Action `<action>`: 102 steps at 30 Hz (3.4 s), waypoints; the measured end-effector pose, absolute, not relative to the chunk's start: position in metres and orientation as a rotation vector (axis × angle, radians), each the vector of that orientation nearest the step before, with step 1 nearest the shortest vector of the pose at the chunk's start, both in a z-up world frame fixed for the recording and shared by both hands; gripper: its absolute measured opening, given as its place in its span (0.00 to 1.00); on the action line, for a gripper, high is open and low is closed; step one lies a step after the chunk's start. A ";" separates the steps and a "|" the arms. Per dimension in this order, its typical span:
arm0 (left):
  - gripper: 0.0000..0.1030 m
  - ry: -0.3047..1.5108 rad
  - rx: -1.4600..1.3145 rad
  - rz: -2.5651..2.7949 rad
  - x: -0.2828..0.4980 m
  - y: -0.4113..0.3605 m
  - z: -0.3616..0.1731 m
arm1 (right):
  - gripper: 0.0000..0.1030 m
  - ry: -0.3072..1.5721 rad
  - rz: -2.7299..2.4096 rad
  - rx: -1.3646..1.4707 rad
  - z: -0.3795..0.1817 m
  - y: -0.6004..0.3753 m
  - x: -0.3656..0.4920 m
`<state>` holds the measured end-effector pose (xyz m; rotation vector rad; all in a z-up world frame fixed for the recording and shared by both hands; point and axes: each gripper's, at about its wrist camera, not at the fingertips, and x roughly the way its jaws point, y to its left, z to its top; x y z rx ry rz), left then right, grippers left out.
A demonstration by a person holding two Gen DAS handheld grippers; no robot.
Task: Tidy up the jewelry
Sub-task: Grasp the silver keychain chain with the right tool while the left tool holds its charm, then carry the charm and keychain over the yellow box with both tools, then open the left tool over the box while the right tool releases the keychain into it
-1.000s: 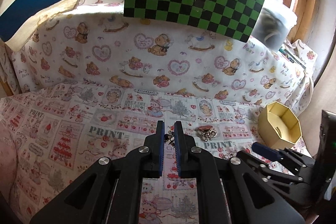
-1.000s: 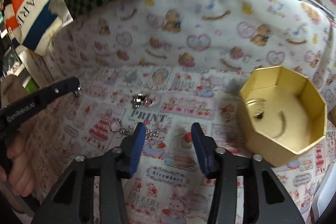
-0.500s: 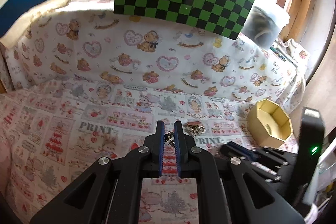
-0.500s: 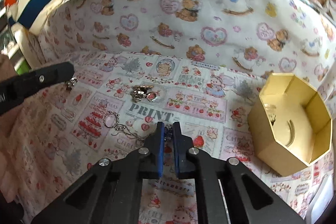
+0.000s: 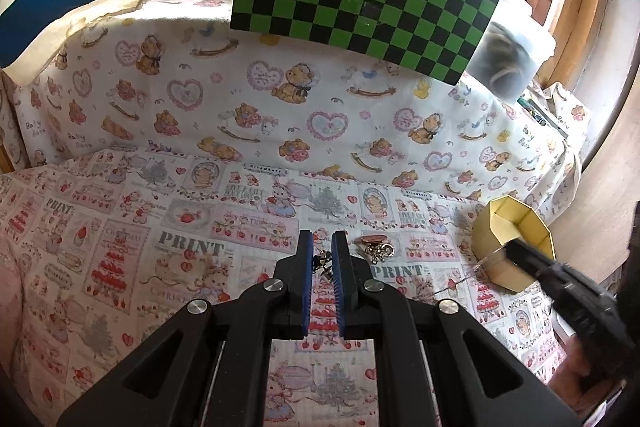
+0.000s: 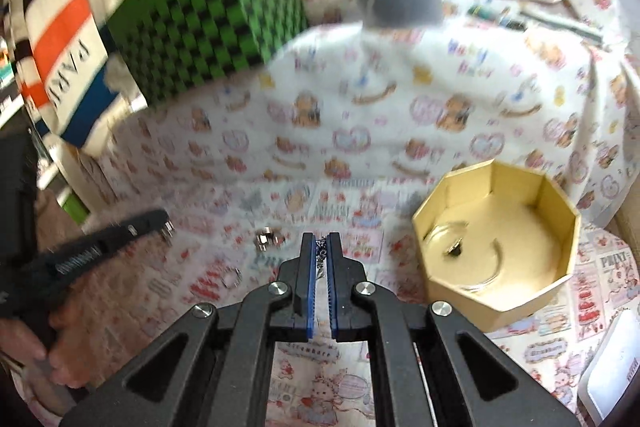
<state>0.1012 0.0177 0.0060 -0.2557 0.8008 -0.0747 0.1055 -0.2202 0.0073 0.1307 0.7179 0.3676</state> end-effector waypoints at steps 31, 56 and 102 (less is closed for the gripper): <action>0.08 0.680 -0.128 -0.088 0.080 -0.014 0.028 | 0.05 0.435 0.107 0.211 0.060 -0.294 0.077; 0.08 0.759 -0.154 -0.340 0.130 -0.149 0.039 | 0.05 0.657 0.161 0.430 0.008 -0.334 0.129; 0.43 0.484 -0.027 -0.184 0.064 -0.070 0.082 | 0.18 0.666 0.140 0.302 0.018 -0.308 0.120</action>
